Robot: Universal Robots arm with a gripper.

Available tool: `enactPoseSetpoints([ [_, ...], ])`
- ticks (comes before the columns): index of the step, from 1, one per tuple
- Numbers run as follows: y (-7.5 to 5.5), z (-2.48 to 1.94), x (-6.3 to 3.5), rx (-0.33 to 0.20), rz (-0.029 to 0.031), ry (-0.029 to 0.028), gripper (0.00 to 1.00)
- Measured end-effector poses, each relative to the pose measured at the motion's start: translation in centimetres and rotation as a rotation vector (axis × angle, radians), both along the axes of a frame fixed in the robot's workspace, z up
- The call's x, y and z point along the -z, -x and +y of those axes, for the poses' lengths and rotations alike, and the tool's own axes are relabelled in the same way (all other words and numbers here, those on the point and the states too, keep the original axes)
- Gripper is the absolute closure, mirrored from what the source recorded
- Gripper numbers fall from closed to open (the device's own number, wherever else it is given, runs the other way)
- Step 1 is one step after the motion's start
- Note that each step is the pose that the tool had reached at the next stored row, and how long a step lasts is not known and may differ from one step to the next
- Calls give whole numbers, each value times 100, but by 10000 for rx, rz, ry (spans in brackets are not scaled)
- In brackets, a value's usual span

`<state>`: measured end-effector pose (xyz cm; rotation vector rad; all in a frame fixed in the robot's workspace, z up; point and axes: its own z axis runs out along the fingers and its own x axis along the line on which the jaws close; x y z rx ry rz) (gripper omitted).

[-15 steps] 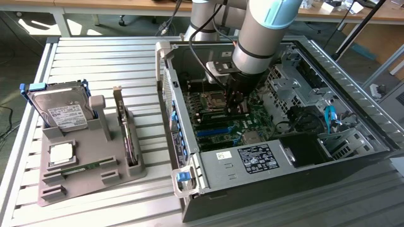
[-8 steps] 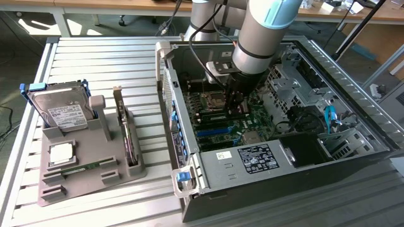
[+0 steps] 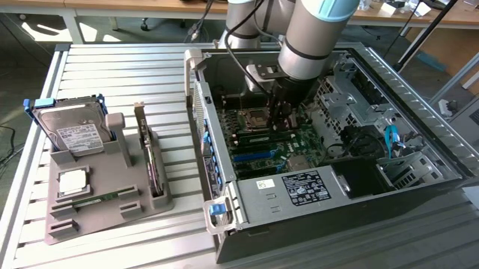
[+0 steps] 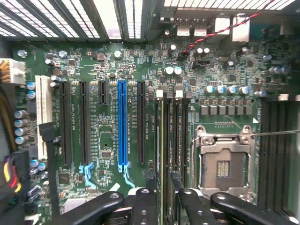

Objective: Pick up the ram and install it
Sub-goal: 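Insert the ram into the slot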

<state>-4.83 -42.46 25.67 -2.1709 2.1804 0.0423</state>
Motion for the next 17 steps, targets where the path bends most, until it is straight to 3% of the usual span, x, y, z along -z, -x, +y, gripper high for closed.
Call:
enactPoseSetpoints([
  [6, 0, 0, -227, 0, 0, 1, 74],
  [9, 0, 0, -341, 0, 0, 1, 89],
  [17, -8, 0, -347, -3, 1, 2, 89],
])
